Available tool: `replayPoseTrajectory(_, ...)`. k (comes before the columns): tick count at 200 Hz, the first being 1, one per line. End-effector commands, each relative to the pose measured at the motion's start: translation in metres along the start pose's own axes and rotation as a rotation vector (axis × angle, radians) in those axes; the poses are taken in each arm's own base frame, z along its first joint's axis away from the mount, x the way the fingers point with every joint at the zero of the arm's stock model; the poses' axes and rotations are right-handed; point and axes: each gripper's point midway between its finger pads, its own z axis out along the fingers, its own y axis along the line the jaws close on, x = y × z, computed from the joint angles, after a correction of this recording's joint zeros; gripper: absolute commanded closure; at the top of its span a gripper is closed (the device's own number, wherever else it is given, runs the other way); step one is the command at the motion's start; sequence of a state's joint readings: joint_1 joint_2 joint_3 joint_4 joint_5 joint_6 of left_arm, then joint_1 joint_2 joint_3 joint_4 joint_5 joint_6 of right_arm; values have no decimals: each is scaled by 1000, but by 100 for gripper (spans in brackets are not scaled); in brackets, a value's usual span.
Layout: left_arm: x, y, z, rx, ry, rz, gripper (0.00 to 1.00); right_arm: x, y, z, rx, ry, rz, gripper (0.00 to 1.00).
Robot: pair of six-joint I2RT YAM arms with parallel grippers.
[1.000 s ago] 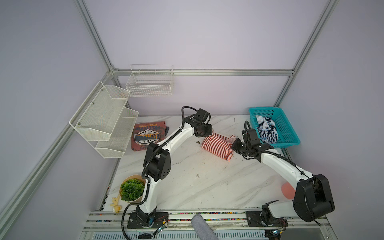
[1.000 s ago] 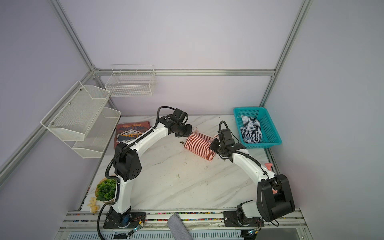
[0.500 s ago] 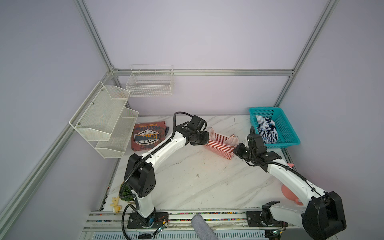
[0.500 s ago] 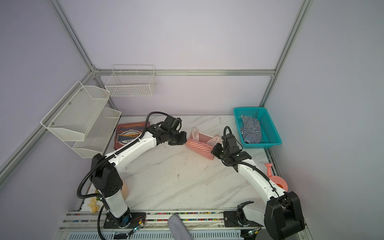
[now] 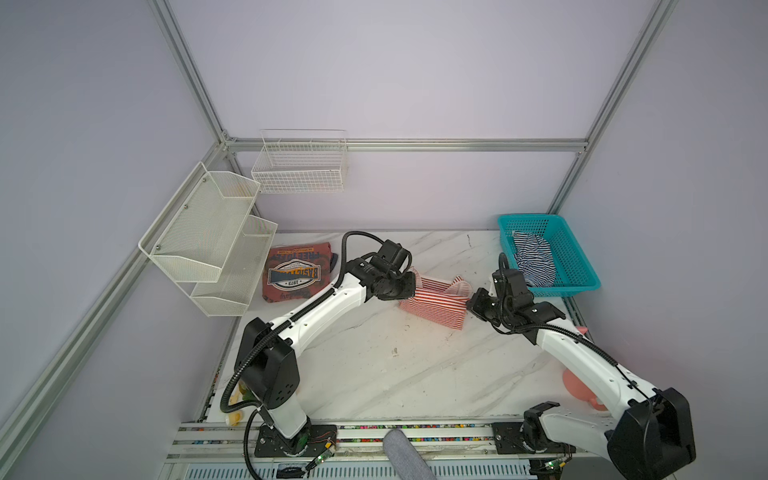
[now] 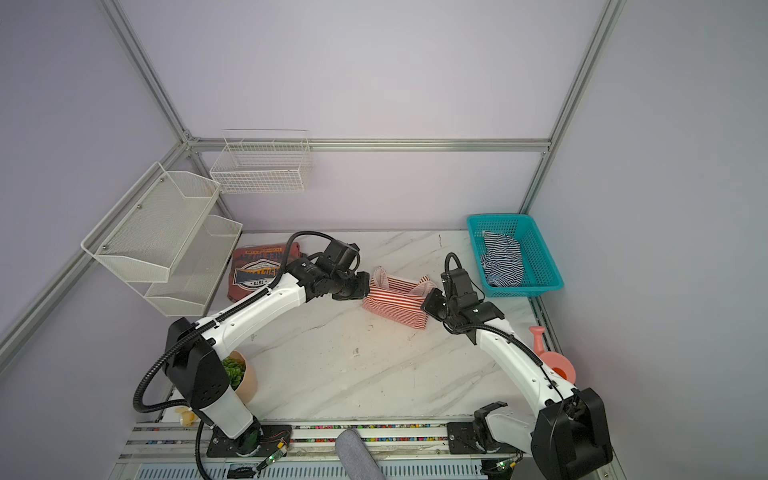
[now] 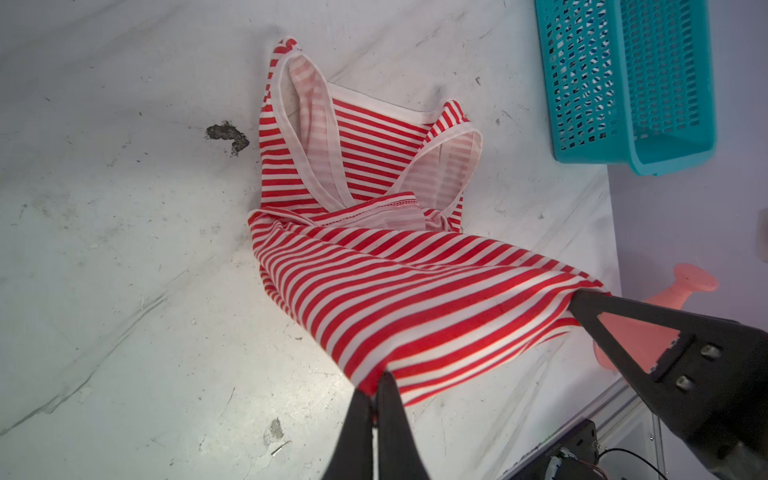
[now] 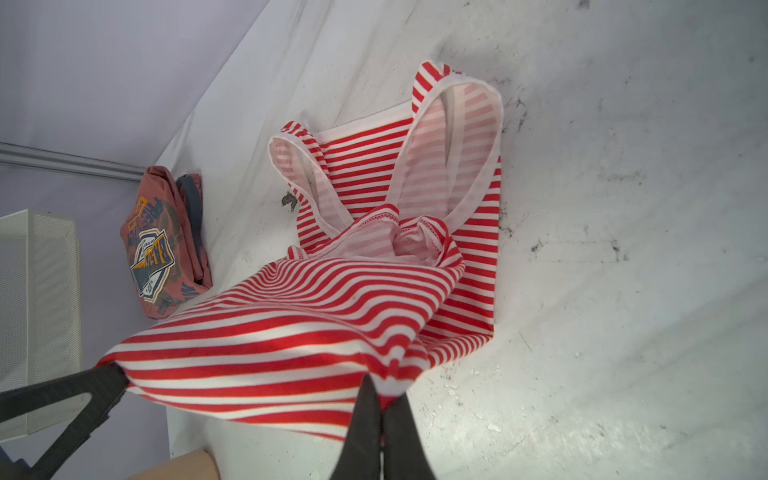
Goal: Fold and stack the tank tops
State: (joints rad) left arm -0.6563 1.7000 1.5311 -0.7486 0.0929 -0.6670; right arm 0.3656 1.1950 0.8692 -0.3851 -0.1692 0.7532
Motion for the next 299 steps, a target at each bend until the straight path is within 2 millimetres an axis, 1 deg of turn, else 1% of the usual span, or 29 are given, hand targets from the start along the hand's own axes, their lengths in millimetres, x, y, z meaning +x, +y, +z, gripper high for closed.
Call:
replayPoseTrajectory(1,-46,-15,-6,11,-106,55,100,-14,-1,4,55,-36,-4,100)
replayPoseTrajectory(39,-88,-18,8,26,-135,69,100,-35,3,24,110,-56,-18,100)
replayPoseTrajectory(41,-89,-19,9,27,-134,69,100,-34,1,29,121,-47,-18,100)
replayPoseTrajectory(49,-97,-19,12,27,-142,72,100,-37,-2,37,142,-44,-19,100)
replayPoseTrajectory(77,-121,-18,30,37,-152,70,99,-52,-16,57,198,-50,1,100)
replayPoseTrajectory(103,-138,-17,56,44,-156,73,94,-66,-31,74,227,-62,34,100)
replayPoseTrajectory(127,-157,-19,75,68,-174,64,94,-81,-37,83,211,-87,77,100)
replayPoseTrajectory(154,-178,-19,91,88,-223,42,94,-97,-46,86,214,-121,116,100)
replayPoseTrajectory(158,-182,-20,93,94,-239,40,93,-99,-48,86,214,-126,125,100)
replayPoseTrajectory(163,-186,-20,96,101,-254,36,90,-101,-51,88,212,-129,134,100)
replayPoseTrajectory(167,-189,-21,98,107,-264,33,81,-103,-51,88,206,-132,138,97)
replayPoseTrajectory(173,-193,-20,102,114,-280,26,62,-105,-55,90,202,-132,150,94)
replayPoseTrajectory(175,-195,-20,103,116,-285,23,60,-106,-56,91,201,-132,153,92)
replayPoseTrajectory(185,-200,-18,108,123,-306,9,59,-110,-57,94,186,-135,164,85)
replayPoseTrajectory(195,-206,-15,113,125,-327,-9,59,-114,-57,97,173,-138,170,74)
replayPoseTrajectory(205,-212,-10,115,121,-347,-27,51,-120,-56,97,159,-149,175,64)
replayPoseTrajectory(208,-214,-9,115,121,-354,-33,51,-122,-55,98,155,-150,173,61)
replayPoseTrajectory(218,-220,-6,112,120,-374,-48,51,-129,-51,96,139,-163,170,49)
replayPoseTrajectory(226,-225,-4,108,117,-394,-51,51,-134,-45,93,127,-176,162,43)
replayPoseTrajectory(241,-230,-1,98,103,-414,-43,50,-142,-36,83,104,-200,142,33)
replayPoseTrajectory(246,-231,-1,94,100,-419,-36,49,-142,-33,80,97,-204,132,32)
replayPoseTrajectory(259,-226,1,90,96,-410,-6,46,-140,-31,73,86,-204,119,26)
replayPoseTrajectory(272,-215,-5,88,128,-381,35,44,-133,-32,68,85,-189,94,23)
replayPoseTrajectory(292,-189,-8,99,188,-287,87,37,-114,-31,67,40,-135,67,22)
replayPoseTrajectory(299,-178,-9,105,210,-249,104,35,-106,-32,68,31,-114,60,19)
